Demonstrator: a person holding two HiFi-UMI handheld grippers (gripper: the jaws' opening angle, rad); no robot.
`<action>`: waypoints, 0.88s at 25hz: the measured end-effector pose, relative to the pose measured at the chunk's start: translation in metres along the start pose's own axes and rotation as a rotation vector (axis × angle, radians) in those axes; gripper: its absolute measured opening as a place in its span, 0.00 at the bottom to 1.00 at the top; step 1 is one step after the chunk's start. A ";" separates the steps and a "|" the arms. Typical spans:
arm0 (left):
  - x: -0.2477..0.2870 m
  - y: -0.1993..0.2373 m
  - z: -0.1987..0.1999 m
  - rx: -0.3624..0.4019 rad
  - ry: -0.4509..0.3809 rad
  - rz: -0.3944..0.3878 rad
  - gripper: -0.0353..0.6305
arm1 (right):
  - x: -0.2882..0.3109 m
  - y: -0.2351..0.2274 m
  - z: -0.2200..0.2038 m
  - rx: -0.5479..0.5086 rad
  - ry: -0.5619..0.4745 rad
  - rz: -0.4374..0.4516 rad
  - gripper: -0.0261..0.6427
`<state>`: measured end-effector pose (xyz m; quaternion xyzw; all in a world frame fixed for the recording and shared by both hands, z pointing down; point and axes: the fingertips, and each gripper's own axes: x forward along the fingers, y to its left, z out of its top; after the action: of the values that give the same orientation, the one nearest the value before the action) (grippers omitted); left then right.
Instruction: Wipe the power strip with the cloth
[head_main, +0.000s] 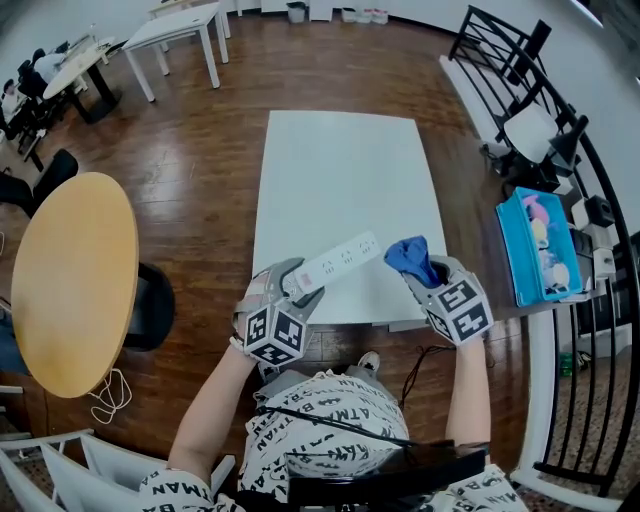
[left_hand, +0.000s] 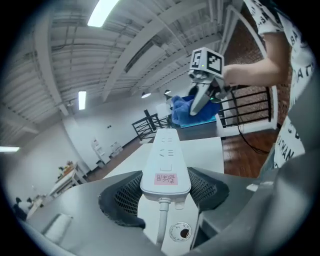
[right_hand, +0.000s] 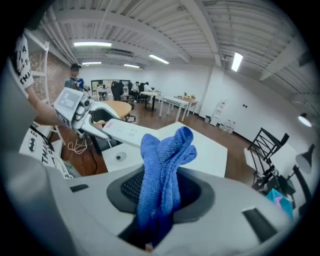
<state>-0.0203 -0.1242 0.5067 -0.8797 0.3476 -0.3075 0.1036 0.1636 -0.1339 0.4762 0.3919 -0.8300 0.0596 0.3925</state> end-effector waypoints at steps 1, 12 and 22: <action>0.001 0.007 -0.001 -0.042 0.001 0.017 0.48 | 0.000 0.006 0.002 0.031 -0.031 0.009 0.24; 0.008 0.034 -0.003 -0.322 -0.020 0.109 0.48 | 0.032 0.067 0.026 0.281 -0.211 0.117 0.24; 0.004 0.033 0.002 -0.331 -0.031 0.157 0.48 | 0.053 0.100 0.036 0.364 -0.232 0.205 0.24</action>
<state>-0.0345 -0.1513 0.4942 -0.8596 0.4594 -0.2232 -0.0136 0.0518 -0.1121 0.5096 0.3740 -0.8805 0.2024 0.2094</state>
